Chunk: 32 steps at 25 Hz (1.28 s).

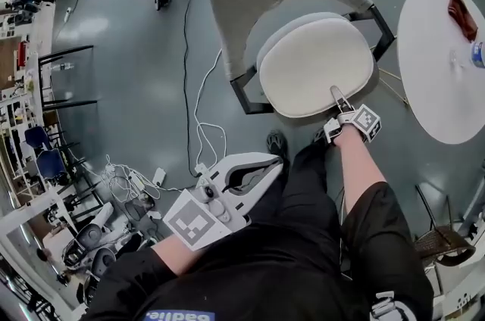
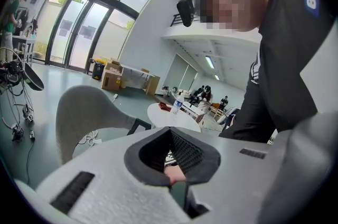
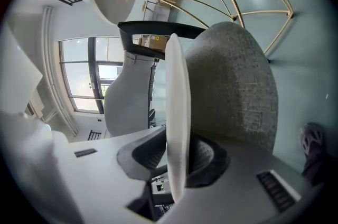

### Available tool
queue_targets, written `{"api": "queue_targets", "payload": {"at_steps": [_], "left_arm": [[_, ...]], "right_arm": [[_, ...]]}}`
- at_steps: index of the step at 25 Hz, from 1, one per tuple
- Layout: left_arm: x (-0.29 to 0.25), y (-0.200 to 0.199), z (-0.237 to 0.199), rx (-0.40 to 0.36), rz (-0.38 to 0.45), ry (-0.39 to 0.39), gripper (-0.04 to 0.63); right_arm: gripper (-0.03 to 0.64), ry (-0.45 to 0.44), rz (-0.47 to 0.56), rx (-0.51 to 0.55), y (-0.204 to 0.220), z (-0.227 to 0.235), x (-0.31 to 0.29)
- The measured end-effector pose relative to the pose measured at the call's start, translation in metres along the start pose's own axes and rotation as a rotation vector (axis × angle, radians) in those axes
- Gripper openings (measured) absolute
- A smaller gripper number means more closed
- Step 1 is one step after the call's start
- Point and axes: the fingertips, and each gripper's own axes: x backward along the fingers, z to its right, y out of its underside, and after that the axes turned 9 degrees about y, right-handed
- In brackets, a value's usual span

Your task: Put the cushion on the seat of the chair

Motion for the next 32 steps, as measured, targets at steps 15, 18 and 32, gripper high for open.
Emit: {"api": "queue_targets", "payload": {"at_steps": [15,18,32], "left_arm": [[-0.006,0.019,0.003,0.013,-0.025,0.027,0.002],[-0.004,0.013,0.011,0.008,-0.014,0.039,0.002],[0.034,-0.047,0.055,-0.086,0.138,0.118,0.002]], "right_arm": [[0.233,0.039,-0.033,-0.010,0.004,0.046,0.018],[0.233,0.045,-0.029,-0.010,0.008,0.046,0.039],[0.232,-0.069,-0.032,0.108,0.026,-0.085,0.133]]}}
